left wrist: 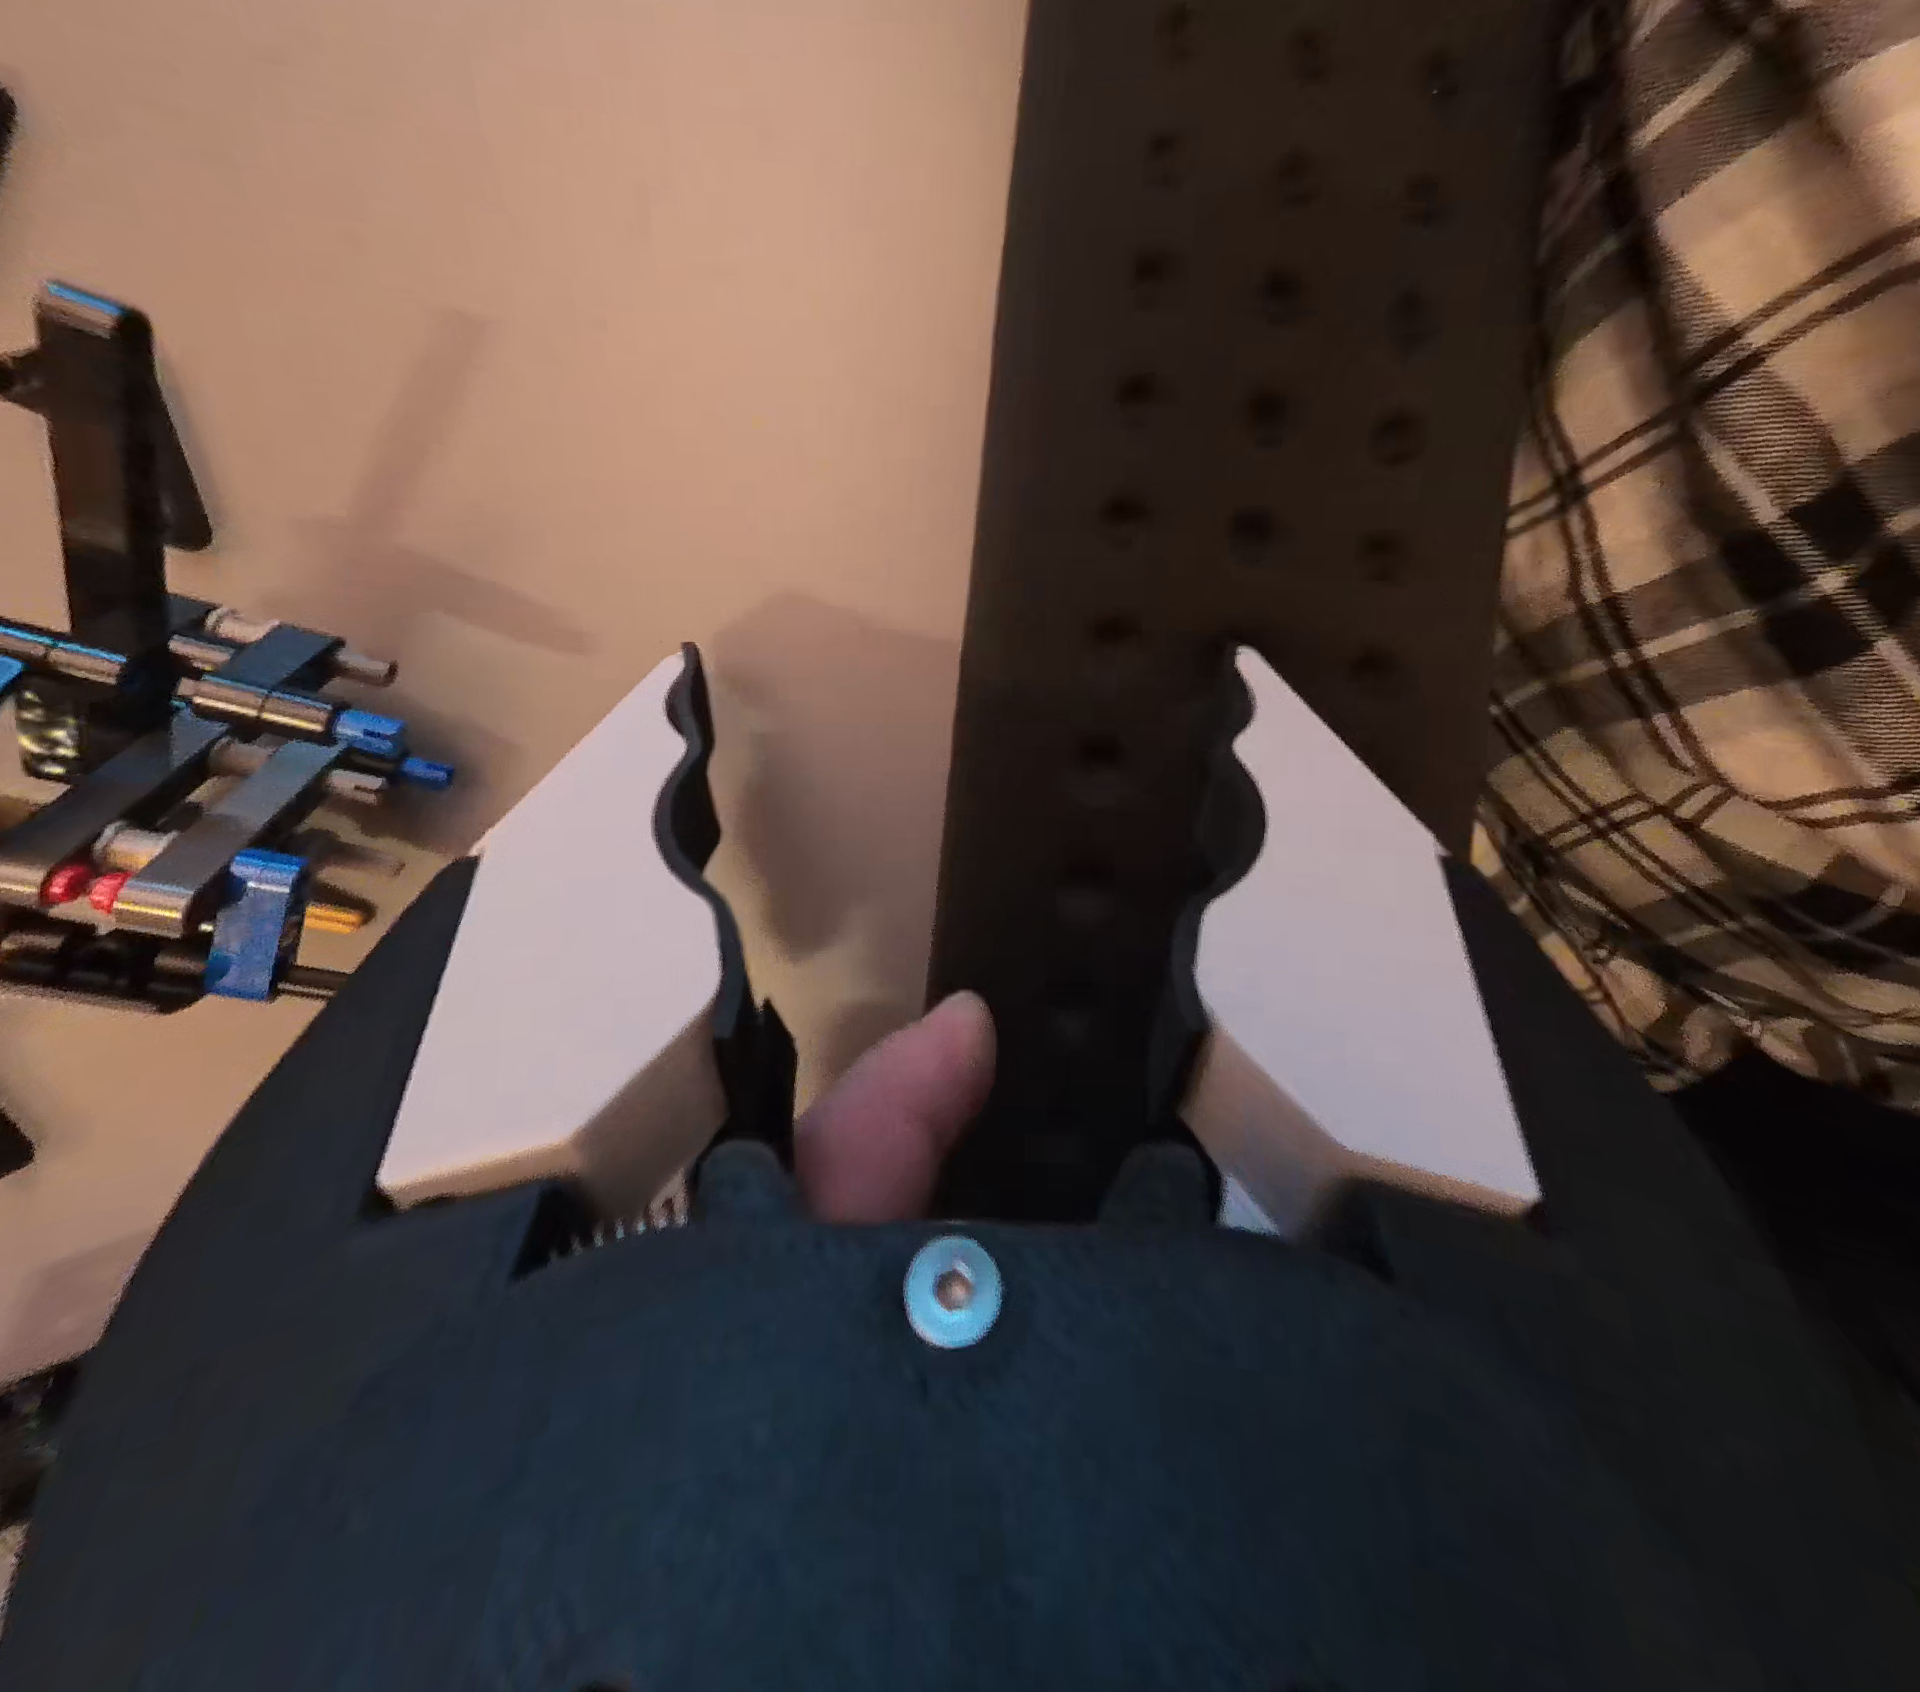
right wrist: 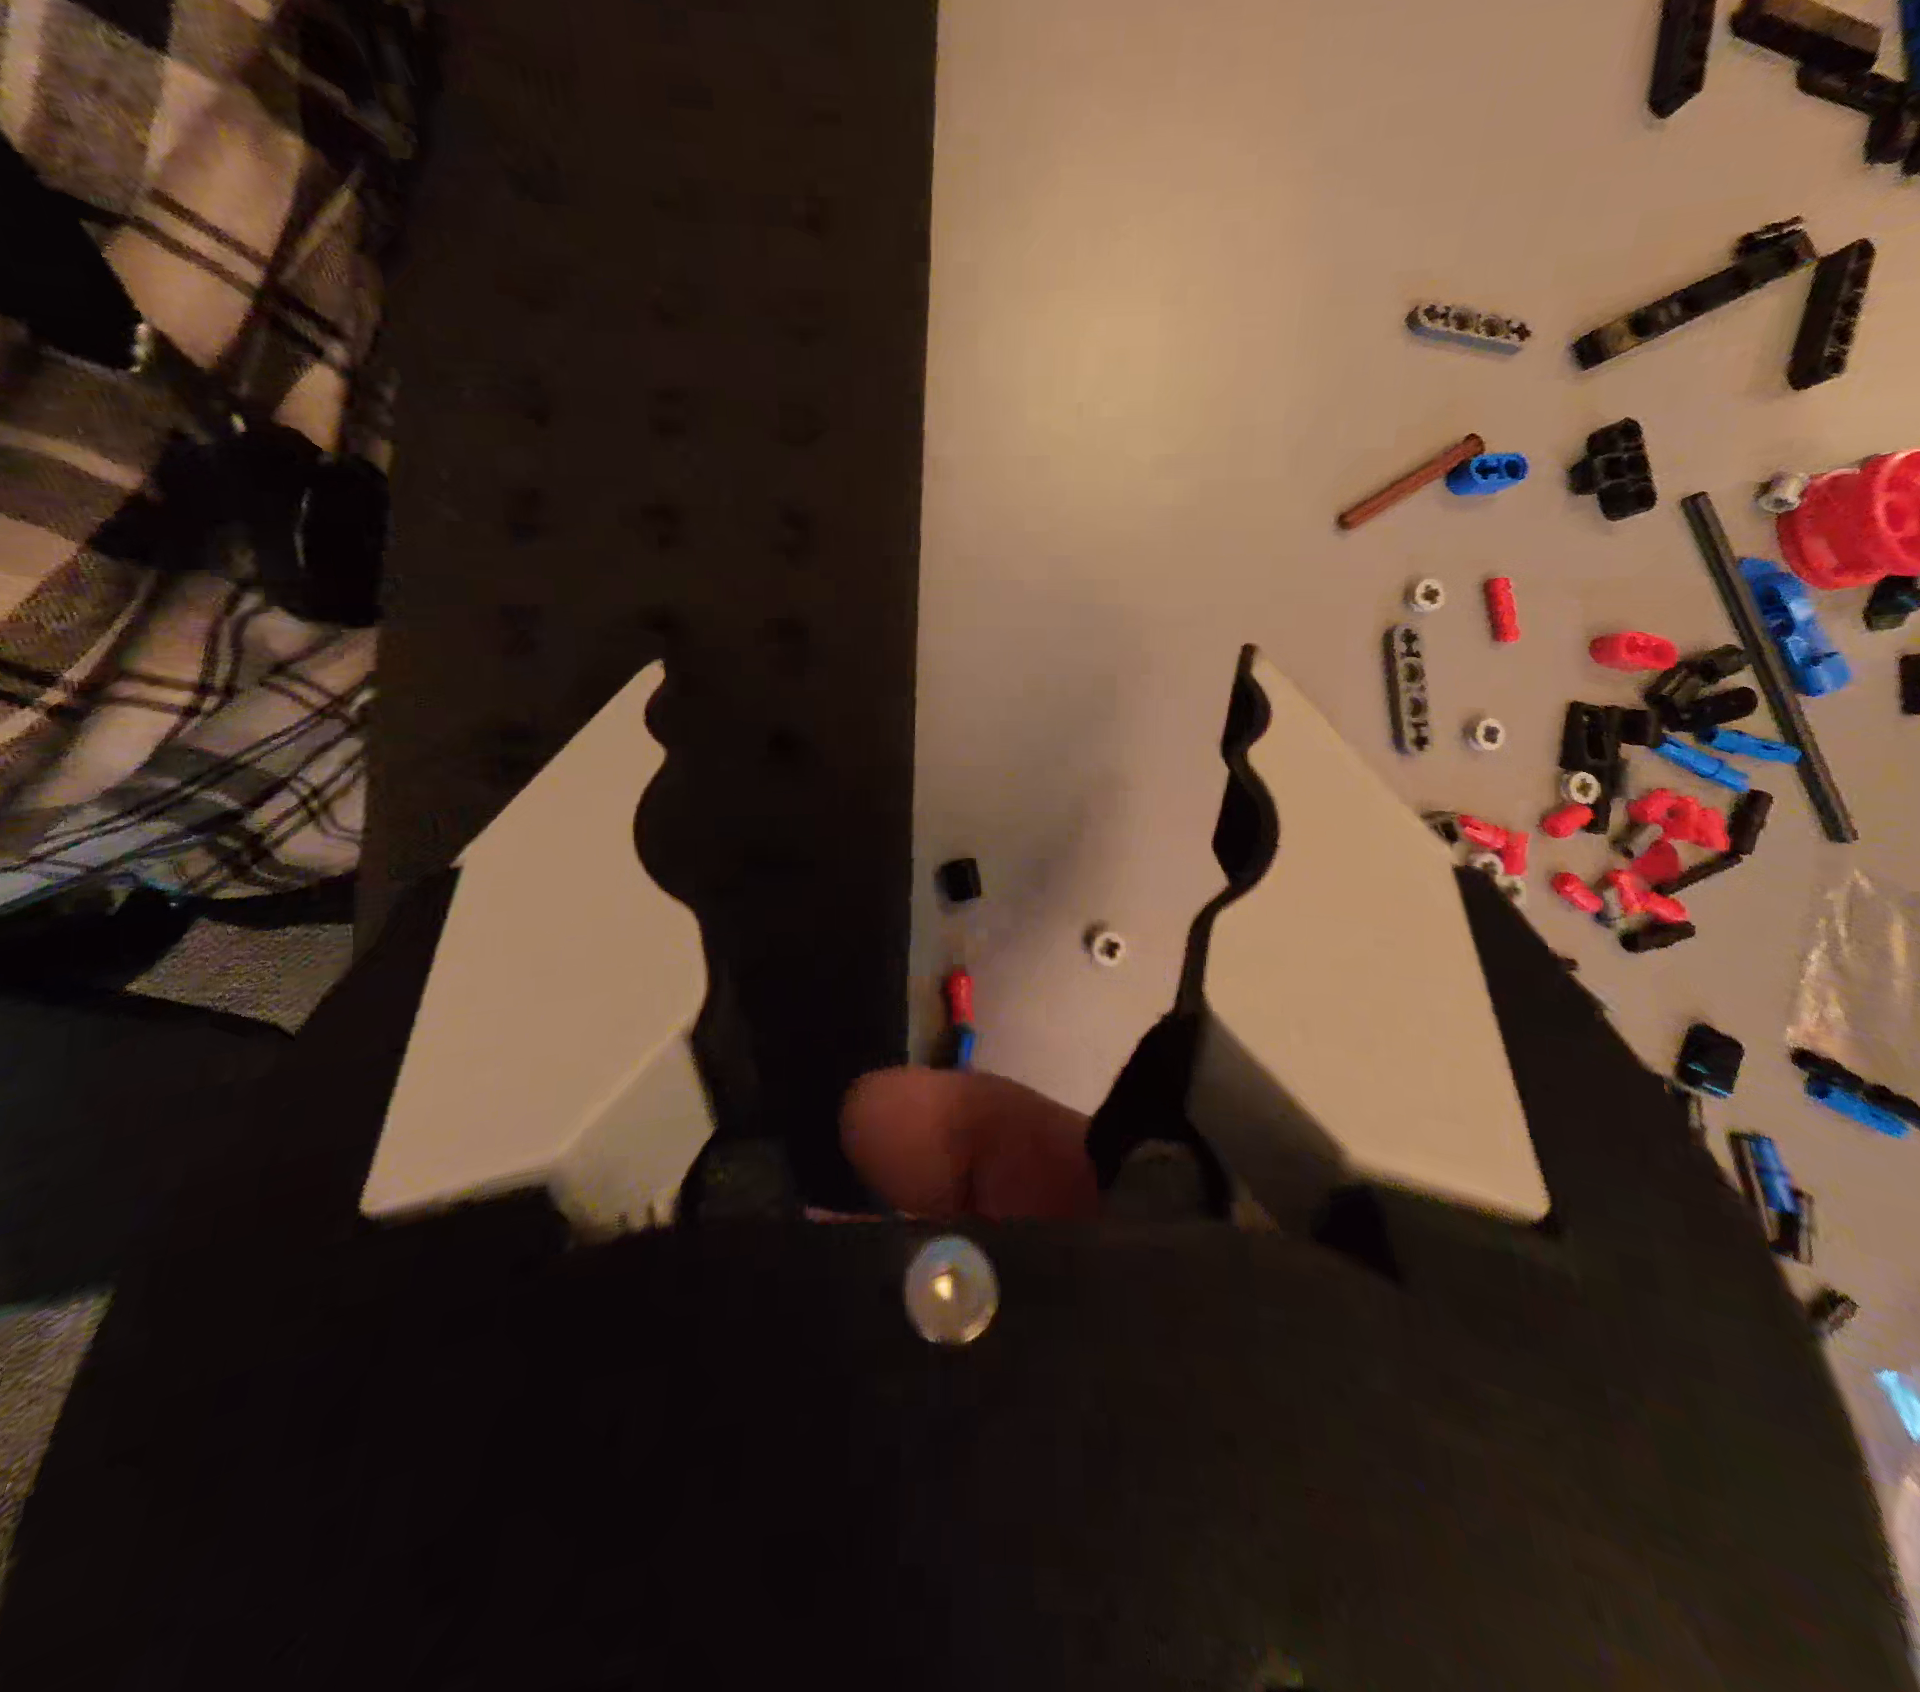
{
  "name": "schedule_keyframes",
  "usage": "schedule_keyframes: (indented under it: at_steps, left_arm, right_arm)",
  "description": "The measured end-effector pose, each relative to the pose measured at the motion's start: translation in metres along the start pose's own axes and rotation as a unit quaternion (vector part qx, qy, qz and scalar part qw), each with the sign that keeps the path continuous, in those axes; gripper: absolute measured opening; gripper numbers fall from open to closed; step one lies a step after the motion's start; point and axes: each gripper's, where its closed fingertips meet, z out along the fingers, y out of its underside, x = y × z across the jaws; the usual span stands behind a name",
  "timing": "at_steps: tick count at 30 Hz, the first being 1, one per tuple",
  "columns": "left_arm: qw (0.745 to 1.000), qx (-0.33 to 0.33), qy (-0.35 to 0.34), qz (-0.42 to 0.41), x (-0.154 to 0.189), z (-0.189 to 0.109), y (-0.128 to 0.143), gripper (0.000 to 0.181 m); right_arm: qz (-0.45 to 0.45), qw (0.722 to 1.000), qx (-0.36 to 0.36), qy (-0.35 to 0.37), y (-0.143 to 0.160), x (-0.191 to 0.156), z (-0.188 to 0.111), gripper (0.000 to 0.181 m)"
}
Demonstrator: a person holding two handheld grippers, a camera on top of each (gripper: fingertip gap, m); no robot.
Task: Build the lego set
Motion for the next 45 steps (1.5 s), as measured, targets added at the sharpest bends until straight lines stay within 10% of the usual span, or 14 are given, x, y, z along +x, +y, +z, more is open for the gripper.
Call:
schedule_keyframes:
  at_steps: [13,18,32,45]
  left_arm:
    - [0.975,0.123,-0.184,-0.007,-0.008,-0.039,-0.039,0.070]
    - [0.948,0.122,-0.290,-0.038,-0.052,-0.058,-0.030,0.074]
    - [0.938,0.077,-0.337,0.007,-0.110,-0.070,-0.014,0.074]
    - [0.907,0.162,-0.378,0.093,-0.114,-0.077,-0.098,0.061]
  right_arm:
    - [0.110,0.980,0.110,0.127,-0.039,0.023,-0.023,0.061]
    - [0.160,0.979,0.031,0.119,-0.038,0.072,0.010,0.024]
    - [0.195,0.977,-0.046,0.067,-0.018,0.104,0.060,0.001]
    - [0.215,0.941,0.262,0.008,-0.159,0.134,0.018,0.001]
